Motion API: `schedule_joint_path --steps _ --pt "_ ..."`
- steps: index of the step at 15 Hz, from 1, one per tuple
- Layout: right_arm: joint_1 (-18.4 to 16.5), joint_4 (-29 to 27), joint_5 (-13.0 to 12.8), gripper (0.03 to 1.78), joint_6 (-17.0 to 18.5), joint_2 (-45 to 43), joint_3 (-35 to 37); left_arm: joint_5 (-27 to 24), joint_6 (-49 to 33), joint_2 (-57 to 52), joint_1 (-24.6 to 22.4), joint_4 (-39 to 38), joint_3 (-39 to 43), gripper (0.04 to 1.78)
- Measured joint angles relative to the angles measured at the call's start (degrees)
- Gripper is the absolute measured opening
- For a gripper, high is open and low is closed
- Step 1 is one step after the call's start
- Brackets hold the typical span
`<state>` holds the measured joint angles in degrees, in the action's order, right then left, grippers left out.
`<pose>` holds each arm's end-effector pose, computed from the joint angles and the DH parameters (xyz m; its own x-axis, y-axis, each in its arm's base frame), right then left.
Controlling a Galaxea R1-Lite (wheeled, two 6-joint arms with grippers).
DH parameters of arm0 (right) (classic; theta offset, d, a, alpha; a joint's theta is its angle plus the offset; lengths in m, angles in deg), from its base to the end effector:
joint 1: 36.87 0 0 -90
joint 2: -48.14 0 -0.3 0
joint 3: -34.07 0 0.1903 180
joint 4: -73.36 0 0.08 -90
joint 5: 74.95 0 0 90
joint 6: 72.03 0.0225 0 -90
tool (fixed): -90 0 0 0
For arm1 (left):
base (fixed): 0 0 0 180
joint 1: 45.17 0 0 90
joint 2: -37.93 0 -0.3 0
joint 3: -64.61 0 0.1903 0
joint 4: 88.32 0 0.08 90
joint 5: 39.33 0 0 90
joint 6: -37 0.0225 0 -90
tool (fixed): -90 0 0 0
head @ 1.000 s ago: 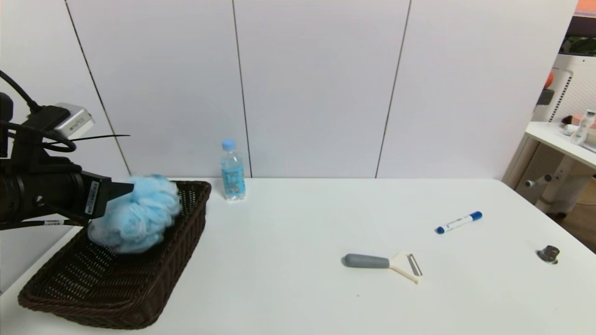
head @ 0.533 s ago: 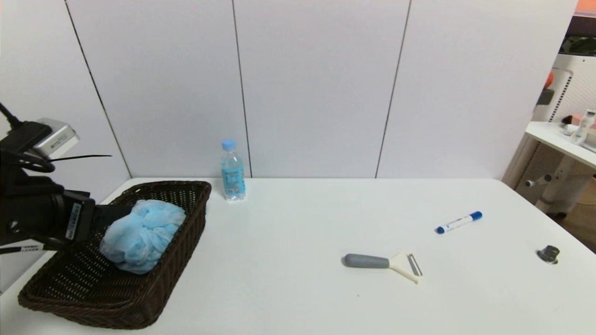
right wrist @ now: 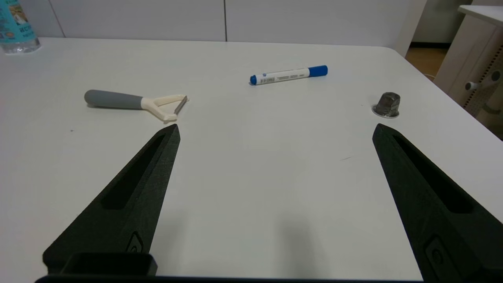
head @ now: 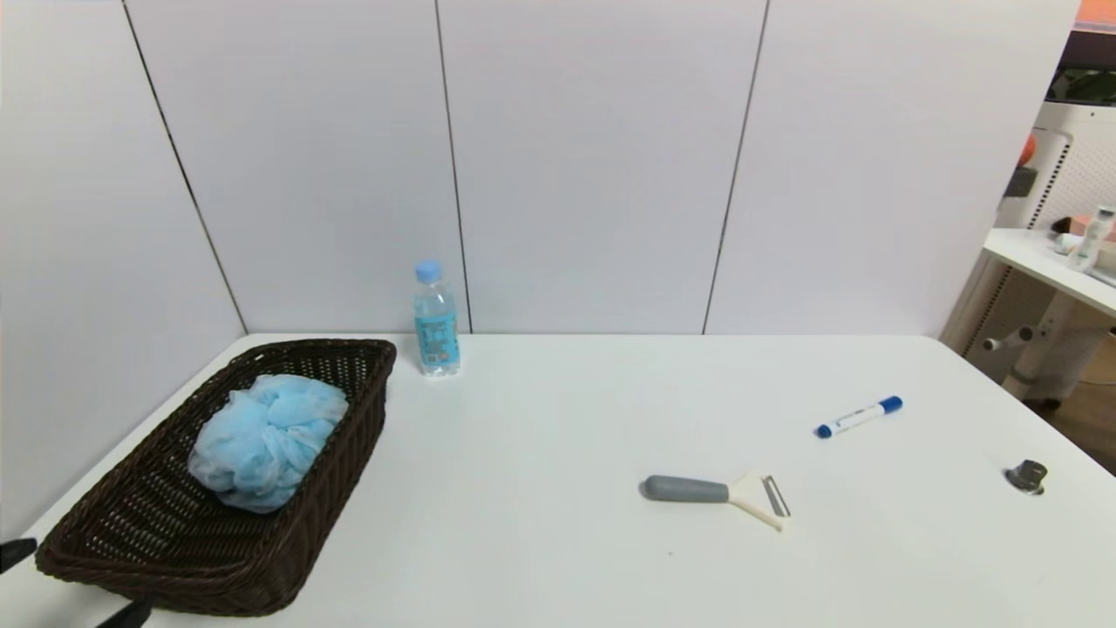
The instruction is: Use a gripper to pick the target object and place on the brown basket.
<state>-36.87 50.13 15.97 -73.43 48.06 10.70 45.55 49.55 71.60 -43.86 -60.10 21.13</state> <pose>-0.0229 0.0004 0.0757 0.9999 0.0161 0.0038 -0.0160 0.9996 -0.0245 0.0350 -0.0028 0.1664 0.9427 -0.1108 -0.3146 0.1735 0.9685 0.1787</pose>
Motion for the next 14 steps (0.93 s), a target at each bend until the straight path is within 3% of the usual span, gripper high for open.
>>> schedule_joint_path --steps 6,14 --pt "0.00 0.00 0.01 1.69 0.04 0.00 0.00 1.07 -1.76 -26.62 -1.02 -4.44 17.62 1.65" --pt "0.00 0.02 0.04 1.69 0.04 0.00 0.00 5.02 -12.61 -33.65 -1.48 -4.85 20.09 1.67"
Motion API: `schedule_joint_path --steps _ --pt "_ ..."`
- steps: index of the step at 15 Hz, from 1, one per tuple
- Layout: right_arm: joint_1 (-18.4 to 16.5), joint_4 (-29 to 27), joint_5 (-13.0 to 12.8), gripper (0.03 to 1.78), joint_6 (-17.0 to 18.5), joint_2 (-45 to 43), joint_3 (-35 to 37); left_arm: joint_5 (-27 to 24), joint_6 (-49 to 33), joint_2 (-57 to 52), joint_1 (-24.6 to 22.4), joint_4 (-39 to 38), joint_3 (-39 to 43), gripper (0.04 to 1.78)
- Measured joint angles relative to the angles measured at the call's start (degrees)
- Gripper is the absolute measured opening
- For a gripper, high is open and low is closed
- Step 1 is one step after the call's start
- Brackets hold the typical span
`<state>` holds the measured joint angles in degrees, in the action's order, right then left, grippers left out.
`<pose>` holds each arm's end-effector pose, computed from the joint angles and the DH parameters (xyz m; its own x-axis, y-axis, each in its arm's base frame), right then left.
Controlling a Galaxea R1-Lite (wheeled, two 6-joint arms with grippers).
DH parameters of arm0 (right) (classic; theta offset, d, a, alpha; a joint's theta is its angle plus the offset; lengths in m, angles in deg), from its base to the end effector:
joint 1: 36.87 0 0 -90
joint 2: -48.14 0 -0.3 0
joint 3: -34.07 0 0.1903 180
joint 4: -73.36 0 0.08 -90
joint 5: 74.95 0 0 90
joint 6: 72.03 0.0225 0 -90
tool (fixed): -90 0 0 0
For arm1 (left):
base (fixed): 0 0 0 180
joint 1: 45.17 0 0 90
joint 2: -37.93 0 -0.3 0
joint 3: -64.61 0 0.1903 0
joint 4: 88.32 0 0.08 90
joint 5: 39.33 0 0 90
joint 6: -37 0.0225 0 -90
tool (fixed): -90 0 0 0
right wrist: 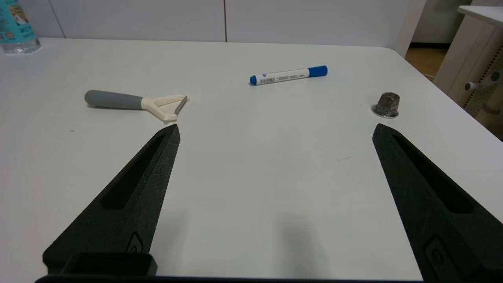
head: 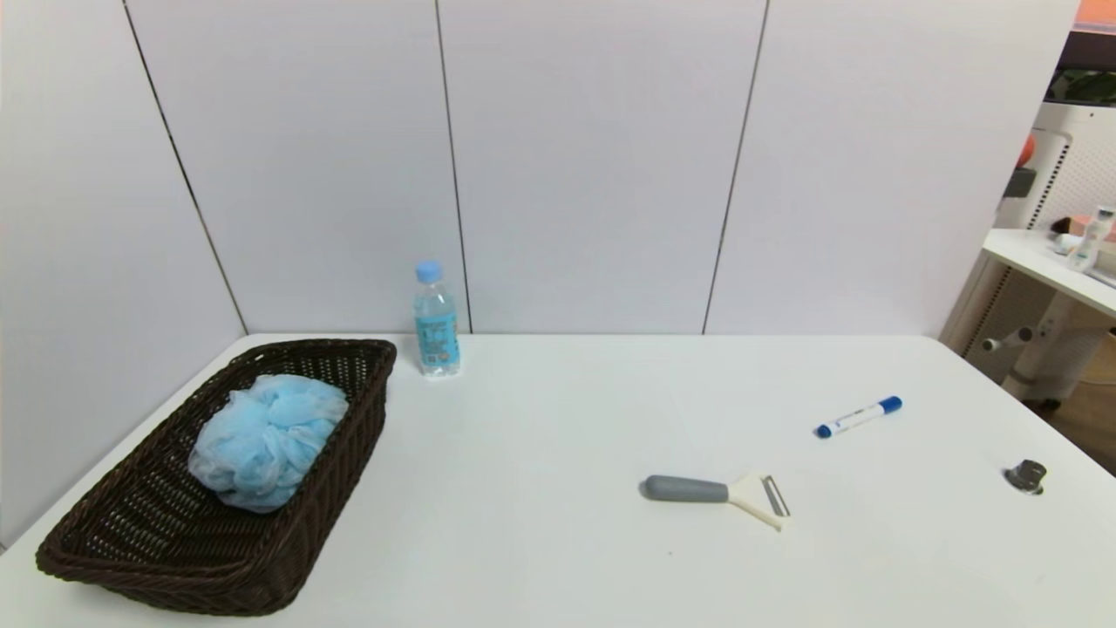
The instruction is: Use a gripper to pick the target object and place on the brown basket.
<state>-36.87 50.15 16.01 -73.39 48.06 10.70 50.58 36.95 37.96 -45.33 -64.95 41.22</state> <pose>-0.0229 0.0004 0.0757 0.9999 0.0168 0.0042 -0.0167 0.9996 -0.0238 -0.0228 -0.0001 0.0756 1.0000 0.0012 -0.0002 -0.0012 1.0000 -0.0009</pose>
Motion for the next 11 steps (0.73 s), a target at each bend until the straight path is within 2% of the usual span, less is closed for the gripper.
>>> schedule_joint_path --steps 7,11 --pt "0.00 0.02 -0.17 1.69 0.02 0.00 0.00 0.02 -0.02 -0.13 0.00 0.00 0.02 1.69" --pt "0.00 0.06 -1.06 1.69 1.63 0.00 0.00 0.02 0.00 -0.13 0.00 0.00 0.02 1.69"
